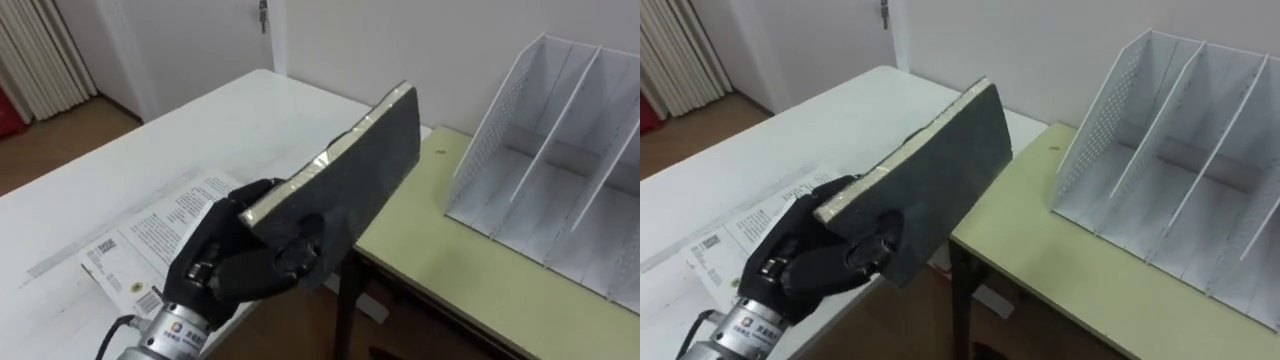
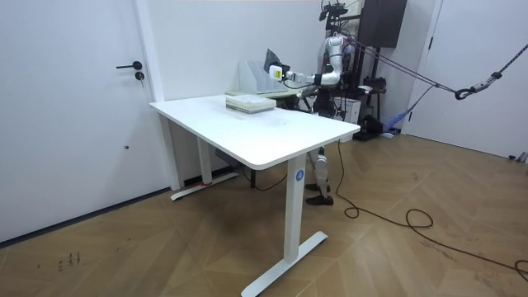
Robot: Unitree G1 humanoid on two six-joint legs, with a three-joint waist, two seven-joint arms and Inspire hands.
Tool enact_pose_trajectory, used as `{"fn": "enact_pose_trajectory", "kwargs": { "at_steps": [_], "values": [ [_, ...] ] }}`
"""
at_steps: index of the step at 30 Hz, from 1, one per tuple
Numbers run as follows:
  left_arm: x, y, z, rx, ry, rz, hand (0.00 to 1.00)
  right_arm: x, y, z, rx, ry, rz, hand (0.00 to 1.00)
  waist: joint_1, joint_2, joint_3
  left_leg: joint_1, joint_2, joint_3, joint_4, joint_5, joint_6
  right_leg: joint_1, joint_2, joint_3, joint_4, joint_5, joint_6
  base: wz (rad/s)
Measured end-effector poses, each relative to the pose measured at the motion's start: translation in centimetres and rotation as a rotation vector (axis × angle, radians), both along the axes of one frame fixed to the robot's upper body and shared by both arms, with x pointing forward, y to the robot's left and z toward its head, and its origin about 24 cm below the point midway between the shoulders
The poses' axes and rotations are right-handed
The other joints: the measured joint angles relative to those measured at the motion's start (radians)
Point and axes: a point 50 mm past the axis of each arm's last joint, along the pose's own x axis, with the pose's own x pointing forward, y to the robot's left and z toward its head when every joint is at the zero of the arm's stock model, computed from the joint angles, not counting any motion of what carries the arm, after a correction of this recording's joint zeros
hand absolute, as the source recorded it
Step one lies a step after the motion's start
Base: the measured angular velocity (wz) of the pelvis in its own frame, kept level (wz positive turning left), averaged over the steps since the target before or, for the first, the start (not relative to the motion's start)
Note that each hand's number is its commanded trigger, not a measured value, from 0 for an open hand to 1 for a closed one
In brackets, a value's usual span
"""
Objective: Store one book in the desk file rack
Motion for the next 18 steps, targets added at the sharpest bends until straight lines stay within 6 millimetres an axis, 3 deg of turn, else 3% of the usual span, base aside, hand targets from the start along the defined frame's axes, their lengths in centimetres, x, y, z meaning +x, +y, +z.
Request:
{"fn": "enact_pose_trajectory", "kwargs": {
  "at_steps": [7, 13, 18],
  "values": [
    [-0.2, 0.1, 0.3, -0.145, -0.002, -0.097, 1.0, 1.4, 1.0, 3.1, 0.219, -0.114, -0.021, 0.0, -0.001, -0.004, 0.0021, -0.002, 0.0, 0.001, 0.0, 0.0, 0.0, -0.005, 0.004, 0.019, 0.0, 0.003, 0.0, -0.05],
    [-0.6, 0.8, 0.4, -0.147, -0.019, -0.149, 1.0, 2.6, 0.8, 6.0, 0.379, -0.225, -0.063, 0.0, 0.012, -0.002, 0.0009, 0.01, 0.001, 0.0, 0.0, 0.0, 0.0, -0.007, 0.004, 0.046, 0.023, 0.003, 0.0, -0.13],
    [-0.6, 0.8, 0.2, -0.145, -0.015, -0.184, 1.0, 3.1, 0.8, 7.3, 0.459, -0.265, -0.077, 0.0, 0.028, -0.001, 0.0002, 0.017, 0.001, 0.001, -0.004, -0.002, 0.002, -0.016, 0.007, 0.057, 0.031, 0.002, 0.0, -0.09]
  ]
}}
